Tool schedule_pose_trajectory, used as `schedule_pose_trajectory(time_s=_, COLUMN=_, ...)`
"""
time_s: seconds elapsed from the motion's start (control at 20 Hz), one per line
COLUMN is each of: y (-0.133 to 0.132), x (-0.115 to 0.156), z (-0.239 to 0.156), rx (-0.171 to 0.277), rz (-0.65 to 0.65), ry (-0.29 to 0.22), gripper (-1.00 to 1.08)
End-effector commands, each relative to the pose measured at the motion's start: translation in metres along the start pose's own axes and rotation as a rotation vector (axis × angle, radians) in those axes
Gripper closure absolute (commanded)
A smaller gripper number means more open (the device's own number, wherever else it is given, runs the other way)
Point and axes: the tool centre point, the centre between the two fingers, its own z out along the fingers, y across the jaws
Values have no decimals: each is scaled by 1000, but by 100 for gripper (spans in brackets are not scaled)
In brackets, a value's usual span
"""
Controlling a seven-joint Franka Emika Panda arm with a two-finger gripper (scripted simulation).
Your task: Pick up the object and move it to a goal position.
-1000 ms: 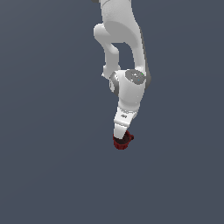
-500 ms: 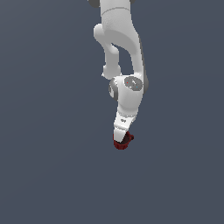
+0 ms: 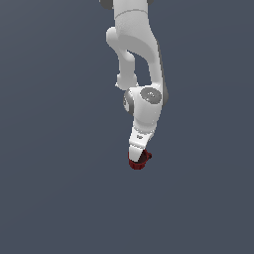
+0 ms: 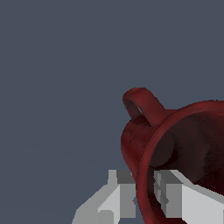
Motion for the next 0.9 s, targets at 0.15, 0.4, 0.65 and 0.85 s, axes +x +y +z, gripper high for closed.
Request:
schedule_pose_trajectory(time_s=0.15, y=0, x=0, z=-1, rx=0, rz=0, ry=0, gripper=108)
schedule_pose_trajectory(time_s=0.4, y=2, x=1, z=-16, rx=0, rz=0, ry=0, gripper=108)
schedule_pose_trajectory(time_s=0.65, y=6, x=3, z=-47, rx=1, rz=-1, ry=0, gripper=108)
schedule_pose_trajectory(time_s=0.85, y=11, x=5, z=-83, rx=1, rz=-2, ry=0, gripper=108)
